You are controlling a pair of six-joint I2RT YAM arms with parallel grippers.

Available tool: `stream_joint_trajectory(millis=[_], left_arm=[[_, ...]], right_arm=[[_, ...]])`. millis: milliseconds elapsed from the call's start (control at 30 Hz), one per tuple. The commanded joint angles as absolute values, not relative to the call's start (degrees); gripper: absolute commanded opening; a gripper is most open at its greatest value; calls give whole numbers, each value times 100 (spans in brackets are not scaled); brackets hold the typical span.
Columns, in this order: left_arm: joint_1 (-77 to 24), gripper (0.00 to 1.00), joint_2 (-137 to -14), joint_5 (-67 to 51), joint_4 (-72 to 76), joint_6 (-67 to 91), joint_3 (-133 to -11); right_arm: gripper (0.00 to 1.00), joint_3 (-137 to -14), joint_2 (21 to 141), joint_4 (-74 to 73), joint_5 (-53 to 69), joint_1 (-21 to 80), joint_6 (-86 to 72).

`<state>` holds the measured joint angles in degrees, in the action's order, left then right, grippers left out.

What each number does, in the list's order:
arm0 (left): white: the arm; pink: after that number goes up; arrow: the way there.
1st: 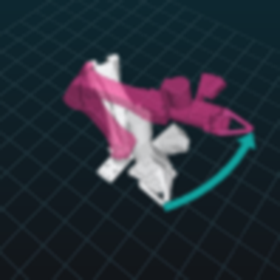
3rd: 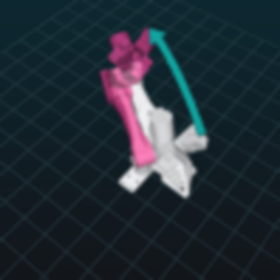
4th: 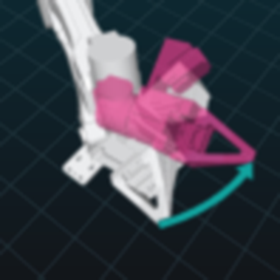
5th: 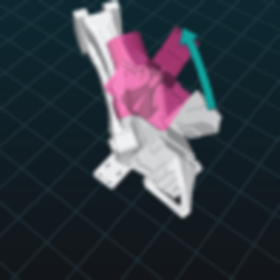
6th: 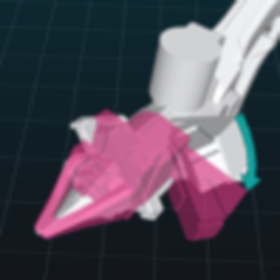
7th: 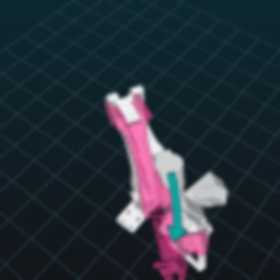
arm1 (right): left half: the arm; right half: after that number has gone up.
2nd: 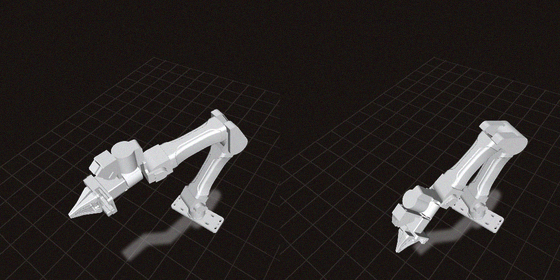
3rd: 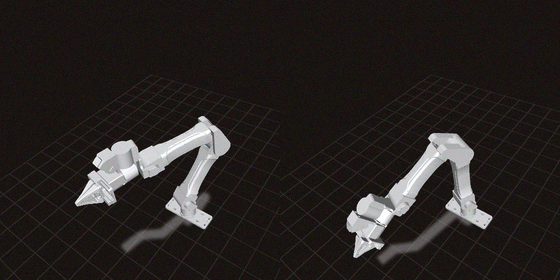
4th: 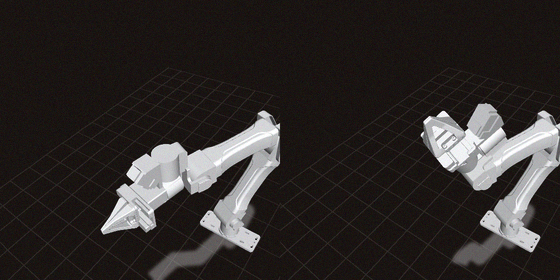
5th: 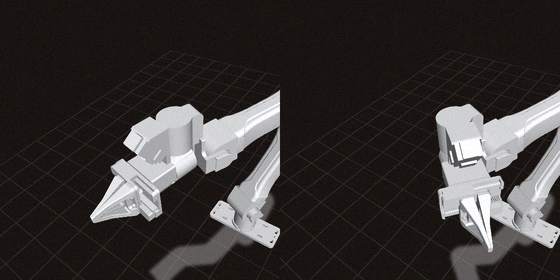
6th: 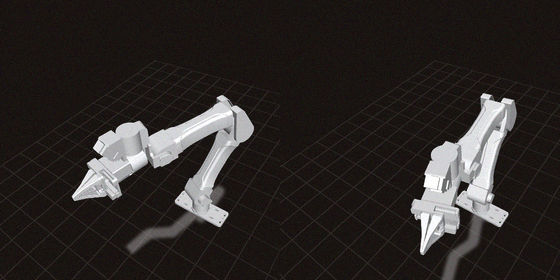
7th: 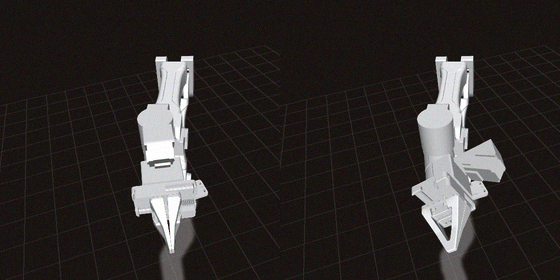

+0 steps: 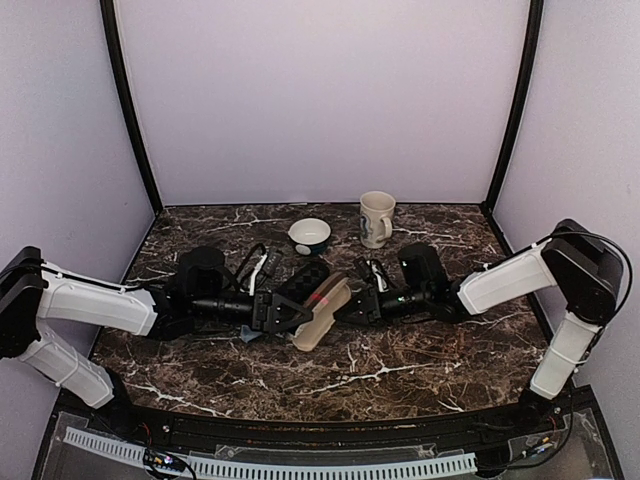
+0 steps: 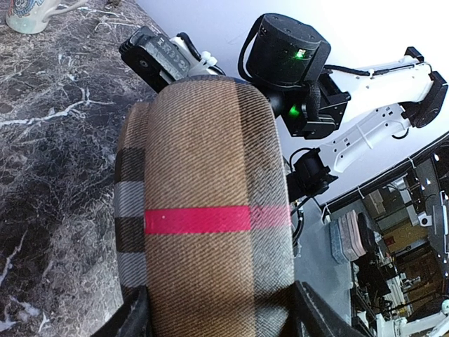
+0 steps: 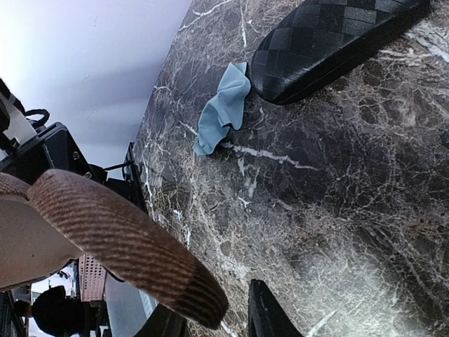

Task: Organize the sunglasses
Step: Open the sunglasses case.

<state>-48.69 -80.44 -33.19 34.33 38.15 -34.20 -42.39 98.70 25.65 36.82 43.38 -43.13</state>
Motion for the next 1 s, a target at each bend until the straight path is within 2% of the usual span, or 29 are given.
stream_joint_trajectory(millis=[0,100,233,333,667,967], left_arm=[[-4984,0,-7405,-4134,4759,3500,-3670],[-4975,0,-7366,-3768,3996,3193,-3780],[-4962,0,-7394,-3509,3075,2779,-3986],[-4942,0,-7562,-3572,2532,2495,-4197],[-4852,0,-8565,-3984,951,1713,-5153],[-4798,0,-9447,-3989,-332,940,-6129]], right_arm=[[31,-3993,9932,1930,2729,4157,-4132],[38,-3915,9579,2096,3063,4157,-3877],[57,-4019,9068,1691,3333,4144,-3282],[65,-4030,8688,1511,3610,4098,-3104],[73,-3845,7858,1118,4099,3996,-2637],[73,-3677,7711,1404,4022,3895,-2900]])
